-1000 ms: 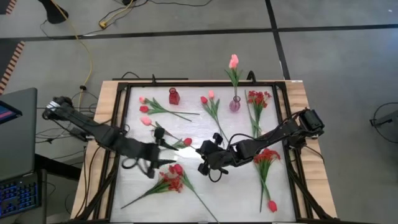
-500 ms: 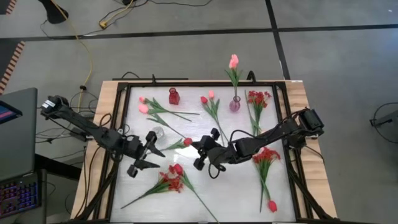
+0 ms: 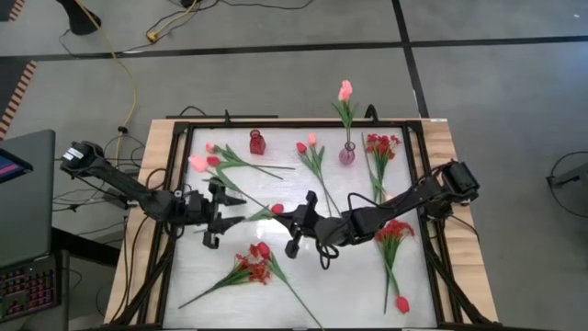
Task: Sort flowers into vase by color
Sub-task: Put the pink tulip into the purple vase
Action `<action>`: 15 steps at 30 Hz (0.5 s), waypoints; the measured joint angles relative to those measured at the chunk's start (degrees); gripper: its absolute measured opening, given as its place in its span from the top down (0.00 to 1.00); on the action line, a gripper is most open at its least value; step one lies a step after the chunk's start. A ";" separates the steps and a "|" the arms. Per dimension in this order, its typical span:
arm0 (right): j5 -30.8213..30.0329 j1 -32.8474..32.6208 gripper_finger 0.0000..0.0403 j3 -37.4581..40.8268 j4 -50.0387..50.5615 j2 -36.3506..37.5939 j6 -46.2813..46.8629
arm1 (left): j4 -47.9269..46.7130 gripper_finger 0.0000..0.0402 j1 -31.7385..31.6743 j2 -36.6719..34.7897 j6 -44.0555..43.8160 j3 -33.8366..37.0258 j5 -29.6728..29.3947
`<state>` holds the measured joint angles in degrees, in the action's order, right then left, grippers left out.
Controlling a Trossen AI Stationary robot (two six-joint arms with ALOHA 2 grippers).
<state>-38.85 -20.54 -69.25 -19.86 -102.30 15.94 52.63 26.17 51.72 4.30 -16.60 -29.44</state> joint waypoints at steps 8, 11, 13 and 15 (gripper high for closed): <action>0.00 -0.02 0.92 0.00 -0.04 0.00 -0.36 | 1.33 0.53 -3.21 0.00 -1.17 -0.02 -0.53; 0.00 0.02 0.92 0.00 -0.13 0.00 -0.84 | 1.04 0.53 -5.16 0.02 -3.20 0.00 2.07; 0.00 0.00 0.92 0.00 -0.17 0.00 -0.91 | 1.02 0.53 -6.48 0.02 -4.23 -0.01 3.41; 0.02 0.00 0.92 0.00 -0.15 0.00 -1.03 | 0.98 0.53 -7.73 0.02 -5.05 -0.01 4.93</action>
<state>-38.83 -20.53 -69.25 -20.01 -102.30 14.92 53.60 18.44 51.75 -0.75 -16.61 -24.51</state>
